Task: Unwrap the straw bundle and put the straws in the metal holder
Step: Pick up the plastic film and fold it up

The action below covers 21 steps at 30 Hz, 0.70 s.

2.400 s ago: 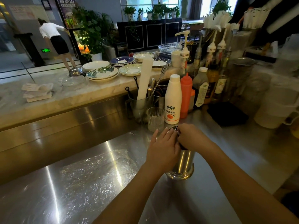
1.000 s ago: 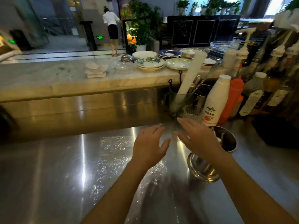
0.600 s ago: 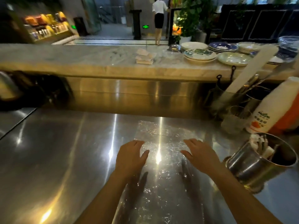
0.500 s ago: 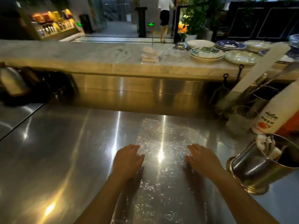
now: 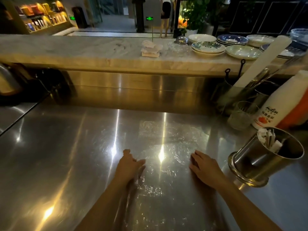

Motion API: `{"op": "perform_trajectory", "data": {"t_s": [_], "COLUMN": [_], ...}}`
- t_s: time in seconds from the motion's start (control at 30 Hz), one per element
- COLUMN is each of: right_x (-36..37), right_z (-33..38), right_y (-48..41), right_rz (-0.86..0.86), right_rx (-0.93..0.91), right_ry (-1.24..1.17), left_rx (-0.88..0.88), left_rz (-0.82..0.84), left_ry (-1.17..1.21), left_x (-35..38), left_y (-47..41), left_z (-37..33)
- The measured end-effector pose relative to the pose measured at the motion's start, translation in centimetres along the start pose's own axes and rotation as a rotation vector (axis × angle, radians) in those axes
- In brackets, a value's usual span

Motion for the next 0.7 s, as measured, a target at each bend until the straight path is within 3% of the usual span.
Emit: {"op": "perform_trajectory", "data": {"t_s": [0.07,0.2,0.27,0.37,0.47,0.53,0.7], "right_x": [0.0,0.0,0.0,0.0,-0.5,-1.2,-1.9], "right_z": [-0.1,-1.0,-1.3,-1.2,-1.2,-1.1,-0.8], "right_y": [0.1,0.7,0.8,0.9,1.0,1.1,1.9], "right_rz": [-0.032,-0.194,-0.149,-0.087,-0.142,-0.148,0.082], "right_rx": [0.078,0.435,0.515,0.521,0.455,0.446,0.407], "right_ry": [-0.070,-0.188,-0.320,-0.592,-0.889,-1.086,-1.186], "left_rx": [0.011,0.049,0.072,0.078,0.005,-0.044,-0.166], "left_rz": [0.007,0.111,0.047,-0.036,0.070,0.153,0.280], "left_ry": [-0.119,-0.107,-0.071,0.122,0.380,0.419,0.517], "left_x": [-0.2,0.0,0.2,0.1,-0.4,-1.0,-1.9], "left_y": [-0.1,0.2,0.4,0.5,0.2,0.1,-0.1], "left_z": [0.1,0.3,0.6,1.1,1.2,1.3,2.0]}}
Point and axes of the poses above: each hand's wrist, its own y-axis away from the middle knuckle, its own x-axis out of the palm, z = x × y, the point moved 2 cm from there along -y, towards the middle knuckle, and after that the axes turned 2 degrees about z, right-handed, at the moved point
